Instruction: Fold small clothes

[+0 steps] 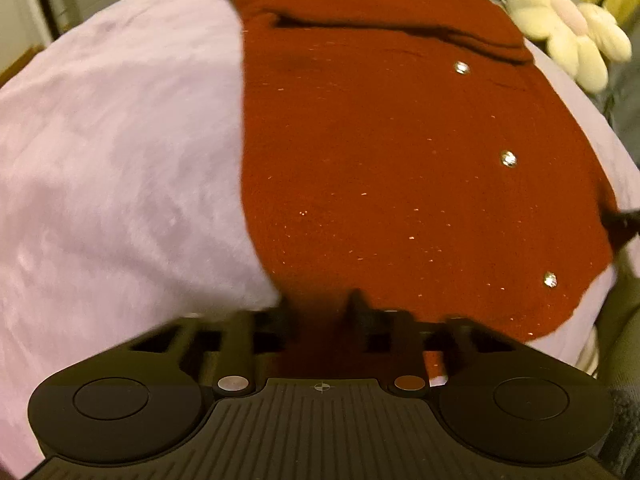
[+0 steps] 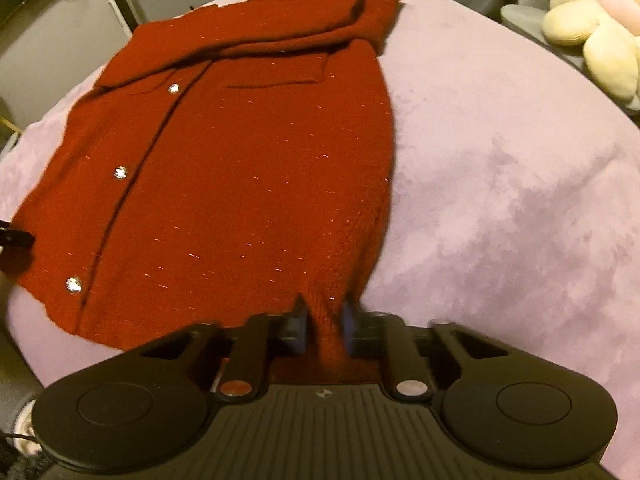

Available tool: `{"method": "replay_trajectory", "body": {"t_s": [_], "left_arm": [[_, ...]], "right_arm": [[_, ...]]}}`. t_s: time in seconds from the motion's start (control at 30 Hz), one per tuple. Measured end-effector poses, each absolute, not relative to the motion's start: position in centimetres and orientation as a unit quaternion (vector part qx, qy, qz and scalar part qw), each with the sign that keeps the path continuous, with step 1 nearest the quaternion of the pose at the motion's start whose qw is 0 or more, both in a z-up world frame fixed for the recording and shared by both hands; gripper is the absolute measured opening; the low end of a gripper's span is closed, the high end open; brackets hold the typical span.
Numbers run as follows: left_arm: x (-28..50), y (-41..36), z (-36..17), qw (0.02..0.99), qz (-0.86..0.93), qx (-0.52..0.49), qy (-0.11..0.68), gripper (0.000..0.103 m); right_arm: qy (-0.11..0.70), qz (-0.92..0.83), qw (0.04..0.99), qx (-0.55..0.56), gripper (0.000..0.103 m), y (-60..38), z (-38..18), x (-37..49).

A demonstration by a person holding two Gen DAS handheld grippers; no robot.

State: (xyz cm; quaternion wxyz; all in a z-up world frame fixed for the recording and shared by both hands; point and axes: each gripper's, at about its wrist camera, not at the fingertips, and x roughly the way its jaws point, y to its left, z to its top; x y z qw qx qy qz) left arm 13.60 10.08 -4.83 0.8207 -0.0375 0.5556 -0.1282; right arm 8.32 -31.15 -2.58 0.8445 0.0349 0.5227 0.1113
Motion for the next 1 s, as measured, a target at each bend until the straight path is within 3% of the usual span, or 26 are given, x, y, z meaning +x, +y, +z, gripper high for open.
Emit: {"method": "replay_trajectory", "body": {"t_s": [0.17, 0.4, 0.7, 0.8, 0.93, 1.0], "left_arm": [[15.0, 10.8, -2.0, 0.827, -0.182, -0.138, 0.514, 0.009], [19.7, 13.2, 2.9, 0.855, -0.169, -0.279, 0.403, 0.009], [25.9, 17.5, -0.8, 0.857, -0.031, -0.334, 0.391, 0.01], [26.0, 19.0, -2.5, 0.85, 0.005, -0.351, 0.393, 0.014], [25.2, 21.3, -2.1, 0.873, 0.028, -0.339, 0.351, 0.036], [24.4, 21.5, -1.8, 0.892, 0.009, -0.292, 0.344, 0.049]], "right_arm": [[0.476, 0.144, 0.859, 0.118, 0.01, -30.3, 0.0, 9.3], [0.402, 0.128, 0.875, 0.237, 0.01, -30.0, 3.3, 14.8], [0.369, 0.0, 0.896, 0.248, 0.011, -31.4, 0.6, 21.8], [0.37, -0.019, 0.903, 0.217, 0.015, -31.6, -1.1, 22.7], [0.335, -0.049, 0.919, 0.203, 0.036, -33.0, -1.6, 21.6], [0.313, -0.061, 0.931, 0.175, 0.039, -33.7, -1.2, 20.6]]}}
